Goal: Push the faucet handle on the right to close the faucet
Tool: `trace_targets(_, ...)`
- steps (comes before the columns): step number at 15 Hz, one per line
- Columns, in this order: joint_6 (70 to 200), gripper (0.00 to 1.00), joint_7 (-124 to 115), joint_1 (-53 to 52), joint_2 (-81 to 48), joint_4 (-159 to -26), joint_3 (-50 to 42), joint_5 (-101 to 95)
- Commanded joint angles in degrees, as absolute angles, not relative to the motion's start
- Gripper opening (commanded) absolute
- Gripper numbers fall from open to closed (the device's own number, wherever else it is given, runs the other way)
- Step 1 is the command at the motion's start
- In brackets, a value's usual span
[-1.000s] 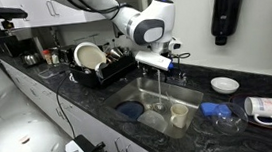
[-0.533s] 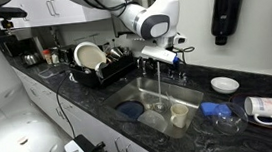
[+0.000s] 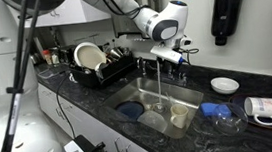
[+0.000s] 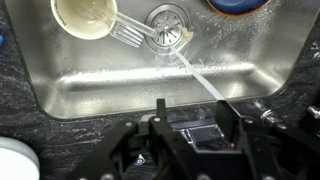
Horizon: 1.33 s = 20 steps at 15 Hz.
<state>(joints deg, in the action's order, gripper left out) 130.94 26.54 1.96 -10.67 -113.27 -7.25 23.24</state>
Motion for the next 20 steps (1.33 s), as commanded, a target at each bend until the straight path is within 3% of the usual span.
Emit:
trace_targets(1, 127.24, 0.25, 29.19, 6.35, -17.28, -105.06, -3.69, 26.94)
trace_targets(5, 125.4, 0.0, 30.9, 9.12, -22.37, -99.17, -0.8, 27.88)
trace_targets(20, 133.72, 0.0, 24.88, 9.25, -30.09, -92.42, 1.04, 16.9)
